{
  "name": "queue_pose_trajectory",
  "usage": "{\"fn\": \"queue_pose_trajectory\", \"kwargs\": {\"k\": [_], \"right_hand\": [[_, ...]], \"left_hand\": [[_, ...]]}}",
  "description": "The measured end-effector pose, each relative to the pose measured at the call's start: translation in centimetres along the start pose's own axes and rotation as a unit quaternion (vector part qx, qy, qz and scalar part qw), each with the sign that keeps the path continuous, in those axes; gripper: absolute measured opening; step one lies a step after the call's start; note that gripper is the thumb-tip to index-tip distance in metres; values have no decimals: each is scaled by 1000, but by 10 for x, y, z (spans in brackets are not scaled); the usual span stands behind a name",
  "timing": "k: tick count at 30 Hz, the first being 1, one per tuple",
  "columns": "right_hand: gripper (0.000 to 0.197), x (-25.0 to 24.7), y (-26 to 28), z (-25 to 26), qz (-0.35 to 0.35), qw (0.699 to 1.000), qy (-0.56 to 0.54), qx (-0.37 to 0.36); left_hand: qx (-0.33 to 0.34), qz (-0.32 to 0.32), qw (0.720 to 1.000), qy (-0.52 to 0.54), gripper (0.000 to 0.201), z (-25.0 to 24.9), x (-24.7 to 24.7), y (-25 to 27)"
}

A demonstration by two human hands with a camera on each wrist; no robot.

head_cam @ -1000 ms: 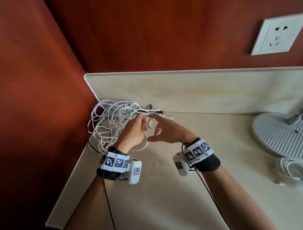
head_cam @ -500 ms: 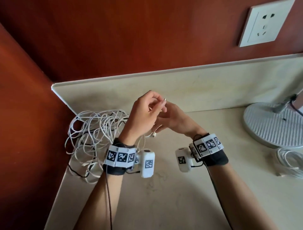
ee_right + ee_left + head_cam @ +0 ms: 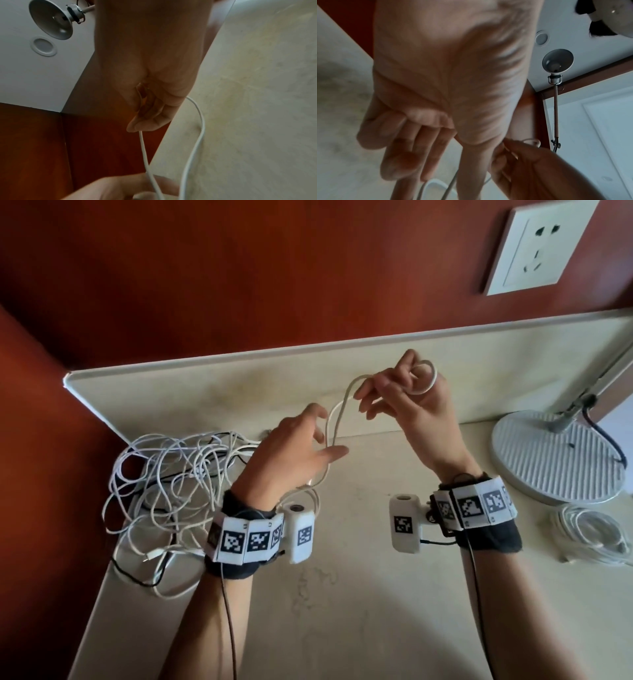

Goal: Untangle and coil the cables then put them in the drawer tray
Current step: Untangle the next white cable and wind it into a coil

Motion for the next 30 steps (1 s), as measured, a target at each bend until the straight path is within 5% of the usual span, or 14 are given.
{"fn": "queue_pose_trajectory", "kwargs": {"k": [5, 11, 13, 16, 18, 21, 24, 30], "right_hand": [[34, 10, 3, 4, -1, 1000, -6, -19], [31, 5, 6, -6, 30, 994, 108, 13], [57, 2, 8, -13, 78, 976, 176, 105], [85, 8, 16, -20, 246, 896, 279, 244], [77, 23, 24, -20, 349, 867, 243, 261], [46, 41, 33, -17, 362, 901, 100, 216], [23, 45, 33, -17, 347, 923, 29, 166], [18, 25, 21, -22, 245, 948, 175, 102]], "left_hand": [[-33, 6, 998, 62, 16, 6, 11, -1], [13, -54, 992, 117, 13, 6, -5, 3], [55, -114, 974, 187, 15, 4, -17, 8], [106, -101, 931, 335, 15, -7, -31, 20], [126, -62, 889, 437, 13, -19, -33, 27], [108, -35, 840, 531, 14, -29, -29, 28], [86, -66, 828, 550, 11, -23, -27, 23], [-23, -155, 819, 552, 17, 8, -33, 10]]}}
Point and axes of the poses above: each hand's wrist, its own y-axis away from the middle knuckle, its own x-axis out of the palm, z = x × y, the point moved 2 cm from there along -y, towards the middle knuckle, and after that the axes turned 9 degrees about -x, right-handed, at the moved point
